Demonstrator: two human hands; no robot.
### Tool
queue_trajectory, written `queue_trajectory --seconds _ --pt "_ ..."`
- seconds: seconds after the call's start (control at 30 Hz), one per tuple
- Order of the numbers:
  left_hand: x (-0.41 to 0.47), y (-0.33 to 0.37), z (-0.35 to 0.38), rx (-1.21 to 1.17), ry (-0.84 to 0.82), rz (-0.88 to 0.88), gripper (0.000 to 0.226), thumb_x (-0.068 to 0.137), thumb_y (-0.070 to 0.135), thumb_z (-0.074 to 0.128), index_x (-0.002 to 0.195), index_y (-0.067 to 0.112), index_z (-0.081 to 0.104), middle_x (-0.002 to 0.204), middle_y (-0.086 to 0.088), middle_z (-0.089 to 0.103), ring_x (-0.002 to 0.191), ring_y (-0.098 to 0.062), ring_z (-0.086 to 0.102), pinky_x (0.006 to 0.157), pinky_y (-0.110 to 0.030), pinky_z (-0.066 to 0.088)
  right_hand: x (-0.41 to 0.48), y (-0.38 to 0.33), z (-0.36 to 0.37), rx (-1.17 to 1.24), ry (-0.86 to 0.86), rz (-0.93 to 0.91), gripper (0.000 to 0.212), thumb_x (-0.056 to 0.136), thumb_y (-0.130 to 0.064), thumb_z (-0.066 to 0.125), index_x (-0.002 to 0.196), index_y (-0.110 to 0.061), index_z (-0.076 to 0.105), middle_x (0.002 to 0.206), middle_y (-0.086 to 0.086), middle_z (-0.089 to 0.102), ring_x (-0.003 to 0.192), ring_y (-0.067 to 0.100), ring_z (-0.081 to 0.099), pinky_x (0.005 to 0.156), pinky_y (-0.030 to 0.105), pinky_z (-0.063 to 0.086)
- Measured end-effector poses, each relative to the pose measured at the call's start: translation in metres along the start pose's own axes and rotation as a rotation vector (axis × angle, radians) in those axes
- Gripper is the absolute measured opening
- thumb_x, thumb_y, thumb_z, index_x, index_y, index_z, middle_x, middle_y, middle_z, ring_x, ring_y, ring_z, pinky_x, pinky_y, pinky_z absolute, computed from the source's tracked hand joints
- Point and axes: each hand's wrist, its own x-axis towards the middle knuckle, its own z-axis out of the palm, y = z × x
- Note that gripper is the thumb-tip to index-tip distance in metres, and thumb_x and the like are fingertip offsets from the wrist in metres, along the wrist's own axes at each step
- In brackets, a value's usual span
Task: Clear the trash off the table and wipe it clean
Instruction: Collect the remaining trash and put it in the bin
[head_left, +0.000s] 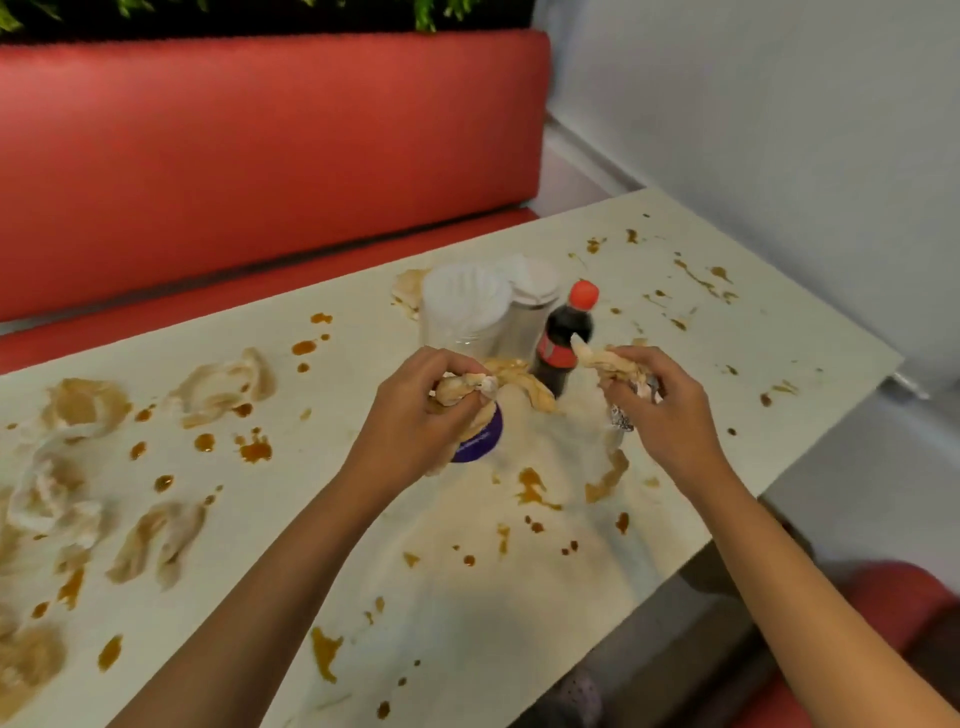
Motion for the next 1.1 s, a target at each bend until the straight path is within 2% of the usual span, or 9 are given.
queue_trajectory --seconds 0.1,0.2,0.37,0.47,0.53,0.73,0.9,1.0,1.1 --pt "0.012 0.020 0.037 -0.022 -0.059 0.046 0.021 0.083 0.023 0.067 0.083 0.039 0.054 0.092 0.012 0.058 0.087 0.000 0.054 0.070 -0.012 0.042 0.009 0.015 -0.042 0.029 0.078 0.051 0.023 0.084 -0.006 0.064 0.101 -0.021 0.059 0.097 -0.016 0.057 0.087 -0.002 0.052 0.067 -0.002 0.038" --pt "0.029 0.043 0.080 -0.059 -0.124 0.073 0.011 0.083 0.020 0.067 0.087 0.028 0.061 0.089 0.014 0.057 0.082 0.005 0.052 0.067 -0.008 0.040 0.017 0.034 -0.086 0.048 0.142 0.064 0.023 0.085 -0.006 0.063 0.100 -0.021 0.057 0.093 -0.019 0.055 0.086 -0.006 0.051 0.064 -0.002 0.038" --pt "0.061 0.075 0.153 -0.085 -0.162 0.087 0.020 0.083 0.019 0.067 0.084 0.036 0.056 0.095 0.009 0.061 0.089 -0.005 0.056 0.077 -0.023 0.046 0.036 0.071 -0.145 0.080 0.220 0.100 0.023 0.085 -0.006 0.063 0.099 -0.022 0.056 0.092 -0.023 0.053 0.085 -0.004 0.049 0.065 -0.006 0.034" --pt "0.077 0.093 0.198 -0.069 -0.180 0.096 0.022 0.083 0.020 0.067 0.083 0.039 0.055 0.094 0.011 0.061 0.089 -0.008 0.057 0.077 -0.028 0.048 0.048 0.089 -0.179 0.117 0.250 0.106 0.025 0.084 -0.005 0.064 0.096 -0.026 0.057 0.095 -0.018 0.056 0.088 -0.003 0.050 0.070 -0.006 0.035" --pt "0.087 0.107 0.228 -0.076 -0.191 0.092 0.022 0.084 0.021 0.066 0.082 0.040 0.055 0.092 0.013 0.061 0.087 -0.010 0.057 0.076 -0.030 0.049 0.055 0.100 -0.203 0.143 0.261 0.104 0.030 0.084 -0.005 0.064 0.090 -0.033 0.056 0.093 -0.023 0.055 0.086 -0.008 0.051 0.070 -0.004 0.037" --pt "0.116 0.143 0.319 -0.157 -0.261 0.068 0.013 0.084 0.026 0.065 0.084 0.036 0.058 0.095 0.015 0.062 0.087 -0.008 0.059 0.068 -0.018 0.049 0.065 0.143 -0.272 0.202 0.345 0.144 0.033 0.084 -0.001 0.063 0.090 -0.034 0.057 0.092 -0.024 0.054 0.079 -0.021 0.052 0.067 -0.002 0.038" --pt "0.136 0.158 0.391 -0.206 -0.395 0.087 0.011 0.084 0.027 0.064 0.095 0.025 0.062 0.097 0.008 0.065 0.087 -0.012 0.062 0.065 -0.013 0.049 0.062 0.187 -0.323 0.159 0.496 0.269 0.028 0.085 -0.006 0.063 0.101 -0.029 0.061 0.107 -0.009 0.058 0.086 -0.006 0.055 0.069 0.002 0.042" --pt "0.149 0.162 0.434 -0.249 -0.498 0.080 0.009 0.085 0.026 0.064 0.093 0.028 0.061 0.096 0.011 0.064 0.086 -0.010 0.061 0.065 -0.014 0.050 0.058 0.209 -0.351 0.139 0.584 0.300 0.030 0.084 -0.006 0.063 0.094 -0.034 0.060 0.098 -0.017 0.059 0.085 -0.007 0.055 0.073 0.005 0.043" --pt "0.161 0.162 0.479 -0.276 -0.584 0.061 0.008 0.085 0.024 0.064 0.092 0.028 0.061 0.097 0.004 0.065 0.087 -0.014 0.062 0.066 -0.016 0.050 0.055 0.232 -0.374 0.165 0.685 0.360 0.032 0.084 -0.003 0.063 0.090 -0.034 0.058 0.091 -0.020 0.058 0.085 -0.005 0.055 0.075 0.007 0.044"
